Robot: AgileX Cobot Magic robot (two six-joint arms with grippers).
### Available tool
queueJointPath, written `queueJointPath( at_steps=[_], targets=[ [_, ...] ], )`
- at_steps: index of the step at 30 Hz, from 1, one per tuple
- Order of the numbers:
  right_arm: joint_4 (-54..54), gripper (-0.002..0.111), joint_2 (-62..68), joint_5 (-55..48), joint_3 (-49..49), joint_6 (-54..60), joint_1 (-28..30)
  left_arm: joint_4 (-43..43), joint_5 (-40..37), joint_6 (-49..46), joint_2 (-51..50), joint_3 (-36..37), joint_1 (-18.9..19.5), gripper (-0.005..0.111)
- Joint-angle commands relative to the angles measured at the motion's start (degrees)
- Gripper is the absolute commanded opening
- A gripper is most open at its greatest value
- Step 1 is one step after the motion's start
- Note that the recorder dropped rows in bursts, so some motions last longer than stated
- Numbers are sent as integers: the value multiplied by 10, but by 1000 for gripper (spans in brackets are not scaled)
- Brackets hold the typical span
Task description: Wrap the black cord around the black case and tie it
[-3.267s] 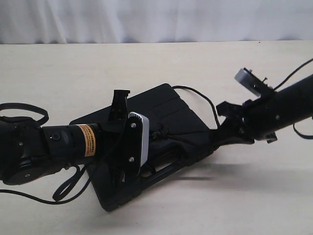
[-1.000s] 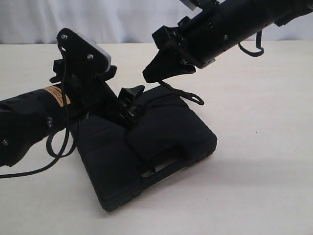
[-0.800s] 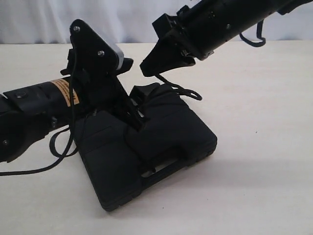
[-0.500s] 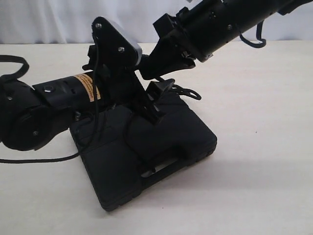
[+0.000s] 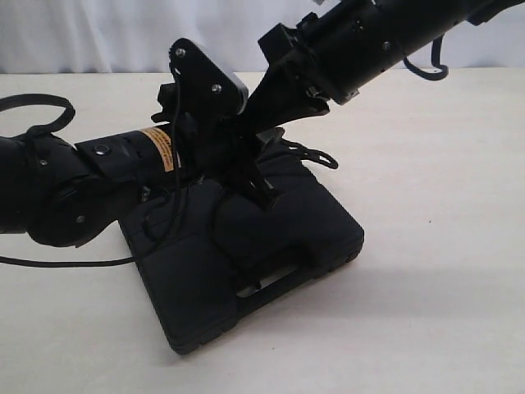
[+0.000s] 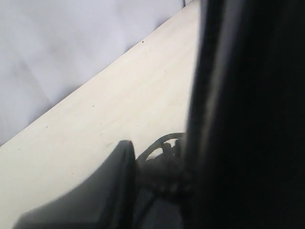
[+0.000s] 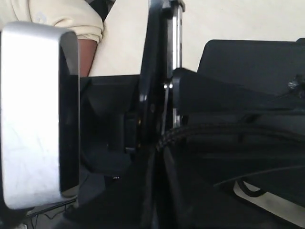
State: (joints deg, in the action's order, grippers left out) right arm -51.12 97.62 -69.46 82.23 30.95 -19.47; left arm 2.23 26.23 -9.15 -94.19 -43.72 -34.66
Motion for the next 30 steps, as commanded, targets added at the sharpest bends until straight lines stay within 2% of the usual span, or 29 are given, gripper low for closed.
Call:
queueJointPath(
  at_steps=[1,4,7,10,14,17,19,22,25,30],
  targets=[
    [-8,4,-2,-4,5,-1,3,3,14,3,-2,-5,0,12],
    [-8,5,-2,-4,5,-2,3,3,14,3,-2,-5,0,0],
    [-8,7,-2,-4,5,-15,3,3,14,3,-2,-5,0,0],
    [-7,21,-2,0,8,-30,3,1,14,-2,-2,-5,1,0],
    [37,47,-3,-5,43,-79,20,1,15,-2,-2,-5,1,0],
    [79,56,-3,-5,71,-84,63,1,16,-2,-2,-5,1,0],
    [107,56,-3,-5,74,-103,92,1,17,-10,-2,-5,1,0],
    [170,56,0,54,56,-151,140,0,19,-17,-1,-5,1,0],
    [196,54,30,86,27,-169,164,-19,24,-34,2,-5,1,0],
    [188,37,137,109,28,-169,168,-92,28,-92,10,-10,1,0]
  ],
)
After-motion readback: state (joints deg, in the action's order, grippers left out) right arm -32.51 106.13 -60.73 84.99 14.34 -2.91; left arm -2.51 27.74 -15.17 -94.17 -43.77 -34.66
